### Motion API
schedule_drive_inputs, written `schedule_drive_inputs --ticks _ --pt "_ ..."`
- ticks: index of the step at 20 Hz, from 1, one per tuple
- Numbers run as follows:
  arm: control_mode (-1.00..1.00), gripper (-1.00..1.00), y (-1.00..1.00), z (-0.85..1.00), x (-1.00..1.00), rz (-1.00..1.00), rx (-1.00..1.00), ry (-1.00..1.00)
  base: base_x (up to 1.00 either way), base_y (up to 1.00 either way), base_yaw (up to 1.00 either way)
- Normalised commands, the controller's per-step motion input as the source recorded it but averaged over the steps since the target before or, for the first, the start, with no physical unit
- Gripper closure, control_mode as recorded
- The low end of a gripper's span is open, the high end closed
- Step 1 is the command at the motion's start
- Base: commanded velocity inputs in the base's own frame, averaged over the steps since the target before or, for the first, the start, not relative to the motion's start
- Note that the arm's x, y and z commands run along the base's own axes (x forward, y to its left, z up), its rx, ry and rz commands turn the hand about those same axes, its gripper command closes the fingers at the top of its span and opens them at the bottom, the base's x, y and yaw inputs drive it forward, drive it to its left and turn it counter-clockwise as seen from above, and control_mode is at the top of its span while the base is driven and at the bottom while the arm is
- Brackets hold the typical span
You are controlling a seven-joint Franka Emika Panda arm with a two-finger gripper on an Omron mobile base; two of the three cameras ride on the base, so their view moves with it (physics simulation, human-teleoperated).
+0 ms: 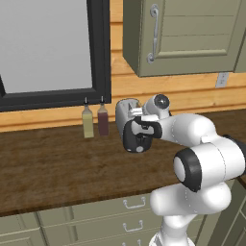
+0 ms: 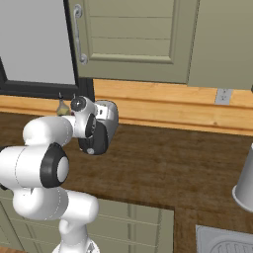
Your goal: Start the toaster. Once the lever pops up, take the bread to the plate on the dining counter.
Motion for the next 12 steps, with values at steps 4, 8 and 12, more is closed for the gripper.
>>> schedule_drive_inputs --ticks 4,8,12 --pt "-1.0 -1.0 0.0 0.0 0.0 0.0 0.0 0.0 0.0 0.0 0.0" --pt "-1.0 -1.0 0.0 0.0 0.0 0.0 0.0 0.0 0.0 0.0 0.0" --pt "-1.0 -1.0 0.0 0.0 0.0 0.0 0.0 0.0 0.0 0.0 0.0"
